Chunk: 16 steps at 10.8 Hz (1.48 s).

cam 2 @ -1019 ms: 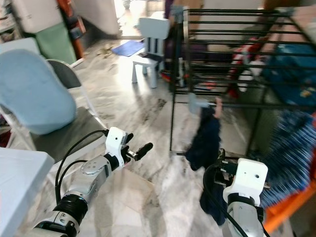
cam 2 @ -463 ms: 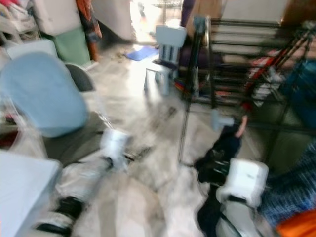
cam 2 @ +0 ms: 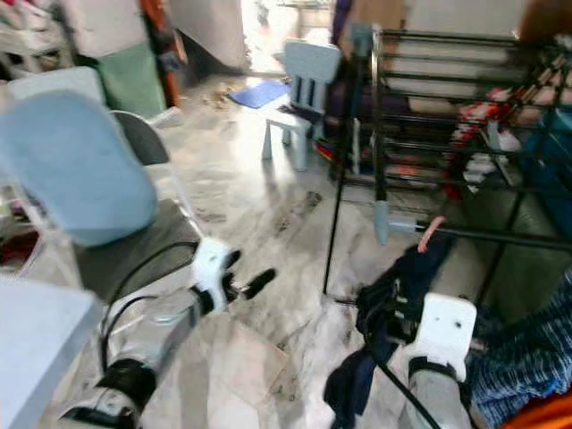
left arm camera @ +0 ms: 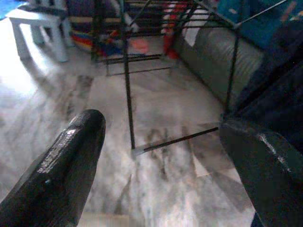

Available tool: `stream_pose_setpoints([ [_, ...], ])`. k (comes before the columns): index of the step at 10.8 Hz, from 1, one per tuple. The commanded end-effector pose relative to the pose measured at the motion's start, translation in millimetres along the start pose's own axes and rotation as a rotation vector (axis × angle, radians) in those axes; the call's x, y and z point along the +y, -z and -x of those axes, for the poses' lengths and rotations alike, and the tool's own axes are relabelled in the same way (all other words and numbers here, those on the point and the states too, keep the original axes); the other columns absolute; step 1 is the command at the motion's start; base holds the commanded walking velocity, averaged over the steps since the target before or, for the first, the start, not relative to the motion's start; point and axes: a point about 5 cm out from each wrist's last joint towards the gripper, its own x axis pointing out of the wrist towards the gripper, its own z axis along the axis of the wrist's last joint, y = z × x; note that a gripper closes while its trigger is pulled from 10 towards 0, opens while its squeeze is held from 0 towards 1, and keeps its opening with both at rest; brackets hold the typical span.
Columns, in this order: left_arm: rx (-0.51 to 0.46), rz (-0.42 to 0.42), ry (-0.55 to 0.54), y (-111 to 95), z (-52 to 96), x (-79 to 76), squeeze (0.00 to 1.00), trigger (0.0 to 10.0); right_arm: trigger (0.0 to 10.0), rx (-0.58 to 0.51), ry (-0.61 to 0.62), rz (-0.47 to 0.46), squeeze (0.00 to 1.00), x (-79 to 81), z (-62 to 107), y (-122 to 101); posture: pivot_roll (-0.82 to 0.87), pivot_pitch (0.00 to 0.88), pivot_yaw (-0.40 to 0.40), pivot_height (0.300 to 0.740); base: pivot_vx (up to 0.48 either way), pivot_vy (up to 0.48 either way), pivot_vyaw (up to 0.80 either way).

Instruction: Hang hanger

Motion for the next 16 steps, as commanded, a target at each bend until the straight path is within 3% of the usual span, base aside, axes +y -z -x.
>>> stream_pose_setpoints([
  [1,0.015,-0.011,0.027,1.4,-1.1,-5.1,0.00,10.0,10.0,0.023,0.011,-0.006,0.00,0.3,-0.1,3.8,-0.07,0.000,-0.006,0.740,0.000,0.000,0.00],
  [4,0.067,-0.008,0.044,7.9,-1.0,-2.3,0.00,10.0,10.0,0.075,0.026,-0.082,0.00,8.3,-8.5,18.5,-0.06,0.000,0.005,0.740,0.000,0.000,0.00],
  [8,0.030,-0.041,0.082,-12.4,-14.6,-5.7,0.00,10.0,10.0,0.091,-0.173,-0.112,0.00,52.7,-44.1,4.7,-0.05,0.000,0.020,0.740,0.000,0.000,0.00],
  [12,0.062,-0.022,0.143,-1.1,-9.9,-11.0,0.00,10.0,10.0,0.185,0.049,-0.086,0.00,8.4,-38.8,22.4,-0.06,0.000,0.019,0.740,0.000,0.000,0.00],
  [14,0.059,-0.033,0.159,-3.0,-12.1,-13.8,0.00,10.0,10.0,0.184,0.046,-0.089,0.00,4.4,-34.8,21.8,-0.07,0.000,0.028,0.740,0.000,0.000,0.00],
  [16,0.061,-0.036,0.161,-3.9,-13.0,-13.9,0.00,10.0,10.0,0.155,0.022,-0.024,0.00,5.2,-32.6,15.5,-0.08,0.000,0.028,0.740,0.000,0.000,0.00],
])
